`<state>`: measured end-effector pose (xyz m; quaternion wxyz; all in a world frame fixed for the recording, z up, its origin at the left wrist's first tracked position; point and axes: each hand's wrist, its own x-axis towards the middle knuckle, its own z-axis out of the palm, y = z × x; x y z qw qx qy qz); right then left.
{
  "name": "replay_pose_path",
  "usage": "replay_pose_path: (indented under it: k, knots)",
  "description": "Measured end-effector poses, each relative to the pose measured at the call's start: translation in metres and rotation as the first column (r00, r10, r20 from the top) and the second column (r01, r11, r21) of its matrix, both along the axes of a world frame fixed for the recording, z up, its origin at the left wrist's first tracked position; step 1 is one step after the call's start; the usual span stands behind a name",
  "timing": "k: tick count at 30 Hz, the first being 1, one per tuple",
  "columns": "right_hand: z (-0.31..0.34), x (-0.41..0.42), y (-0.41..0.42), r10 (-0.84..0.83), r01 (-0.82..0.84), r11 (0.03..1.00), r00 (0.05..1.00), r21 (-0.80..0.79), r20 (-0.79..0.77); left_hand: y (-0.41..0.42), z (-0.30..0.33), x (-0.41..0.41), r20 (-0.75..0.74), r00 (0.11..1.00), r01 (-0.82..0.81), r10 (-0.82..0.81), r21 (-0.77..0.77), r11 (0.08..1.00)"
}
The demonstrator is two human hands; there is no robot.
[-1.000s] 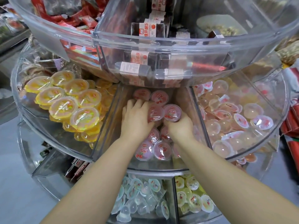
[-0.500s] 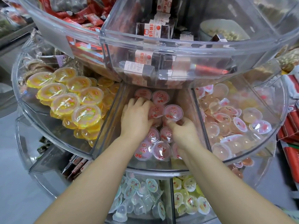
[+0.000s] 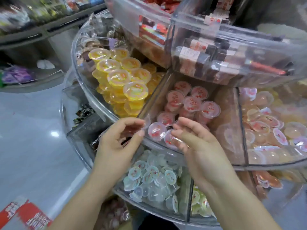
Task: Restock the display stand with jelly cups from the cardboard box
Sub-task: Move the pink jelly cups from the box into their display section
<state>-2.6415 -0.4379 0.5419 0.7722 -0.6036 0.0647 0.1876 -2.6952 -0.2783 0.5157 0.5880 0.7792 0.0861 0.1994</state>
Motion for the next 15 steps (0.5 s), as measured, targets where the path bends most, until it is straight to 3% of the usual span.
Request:
replay_pose_path:
  k: [4, 8, 11, 15]
  knots:
    - [-0.025, -0.052, 0.066, 0.341, -0.338, 0.94, 0.935, -0.042, 0.099, 0.051, -0.045, -0.082, -0.135, 0.957, -0.269, 0.256, -0.088, 0.959]
    - [-0.112, -0.111, 0.124, 0.62, -0.612, 0.766, 0.784, -0.196, -0.022, 0.092, -0.133, -0.167, -0.377, 0.84, -0.465, 0.389, -0.135, 0.875]
    - [-0.22, -0.151, 0.146, 0.714, -0.719, 0.572, 0.673, -0.394, -0.191, 0.112, -0.223, -0.22, -0.557, 0.736, -0.546, 0.386, -0.151, 0.824]
    - [-0.391, -0.18, 0.146, 0.754, -0.794, 0.157, 0.48, -0.587, -0.448, 0.115, -0.359, -0.266, -0.769, 0.587, -0.547, 0.254, -0.146, 0.824]
